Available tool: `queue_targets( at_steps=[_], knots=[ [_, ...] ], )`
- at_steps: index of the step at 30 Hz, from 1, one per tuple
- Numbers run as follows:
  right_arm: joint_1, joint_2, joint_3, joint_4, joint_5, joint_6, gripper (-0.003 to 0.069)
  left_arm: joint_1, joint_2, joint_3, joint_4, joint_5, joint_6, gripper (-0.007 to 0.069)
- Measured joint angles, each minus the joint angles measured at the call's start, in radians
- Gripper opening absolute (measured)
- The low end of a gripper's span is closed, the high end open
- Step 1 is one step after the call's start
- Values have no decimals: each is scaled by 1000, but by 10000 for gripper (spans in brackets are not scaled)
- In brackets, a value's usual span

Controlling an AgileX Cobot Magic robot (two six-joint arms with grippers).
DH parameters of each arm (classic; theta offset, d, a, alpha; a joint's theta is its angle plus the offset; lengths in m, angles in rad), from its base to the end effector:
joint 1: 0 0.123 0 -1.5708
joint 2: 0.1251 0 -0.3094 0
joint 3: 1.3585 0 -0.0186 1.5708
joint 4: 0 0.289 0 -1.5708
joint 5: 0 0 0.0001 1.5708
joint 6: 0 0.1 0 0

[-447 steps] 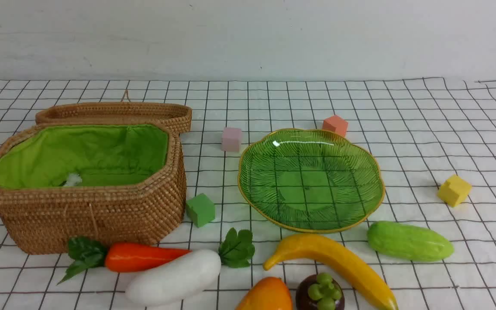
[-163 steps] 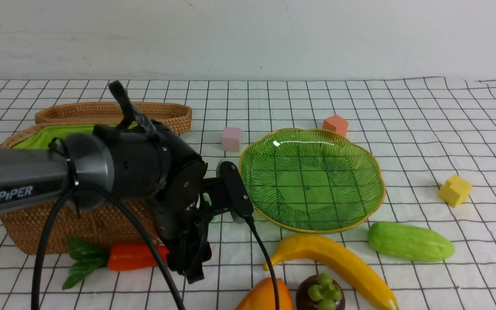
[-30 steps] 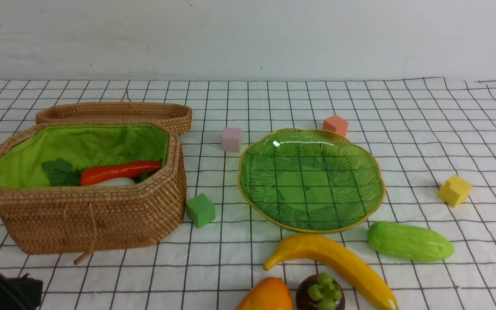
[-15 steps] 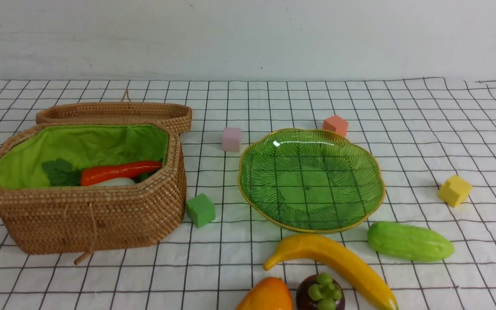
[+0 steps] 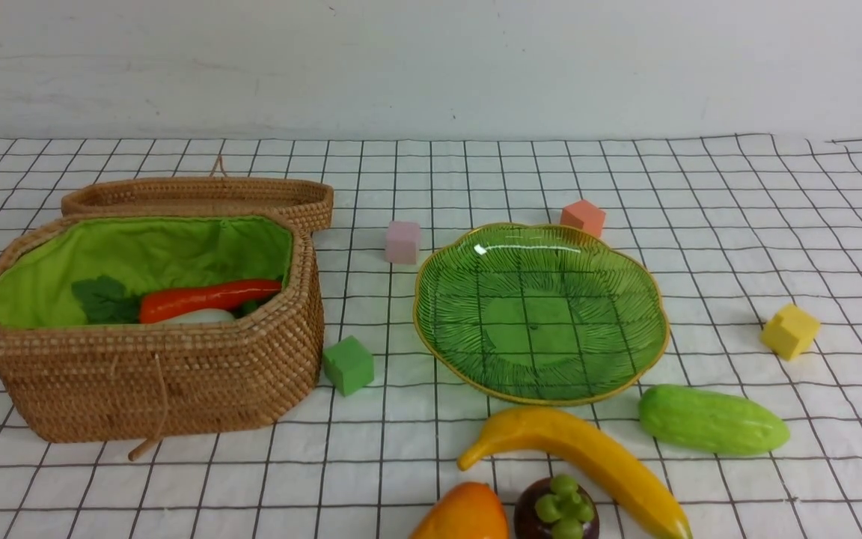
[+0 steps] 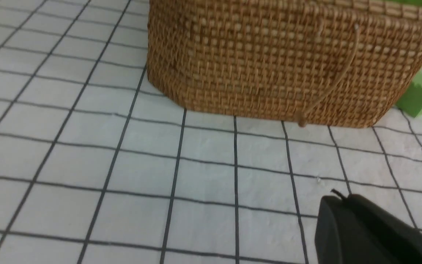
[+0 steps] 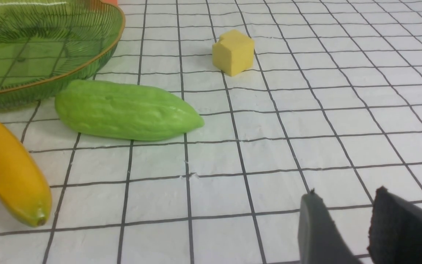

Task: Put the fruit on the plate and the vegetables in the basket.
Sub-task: Use the right arm to grab a banana and put it into the right plate

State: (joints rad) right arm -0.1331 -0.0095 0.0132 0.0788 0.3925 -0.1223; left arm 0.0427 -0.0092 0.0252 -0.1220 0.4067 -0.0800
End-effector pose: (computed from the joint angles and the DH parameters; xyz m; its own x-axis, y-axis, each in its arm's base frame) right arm 0.0741 -0.0069 0.1709 -0.3052 -0.0090 -0.9523 0.0892 0.9953 -0.0380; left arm 0.0741 -0.0017 0.1652 -0.3209 -0.2046 -0.9247 -0.0596 0.9788 -0.1959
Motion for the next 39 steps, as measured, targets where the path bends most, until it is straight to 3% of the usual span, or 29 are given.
queue_targets(
  at_steps=[39],
  knots=[
    [0, 0, 0, 0, 0, 0, 243, 0, 0, 4, 9, -4, -27, 5]
  ],
)
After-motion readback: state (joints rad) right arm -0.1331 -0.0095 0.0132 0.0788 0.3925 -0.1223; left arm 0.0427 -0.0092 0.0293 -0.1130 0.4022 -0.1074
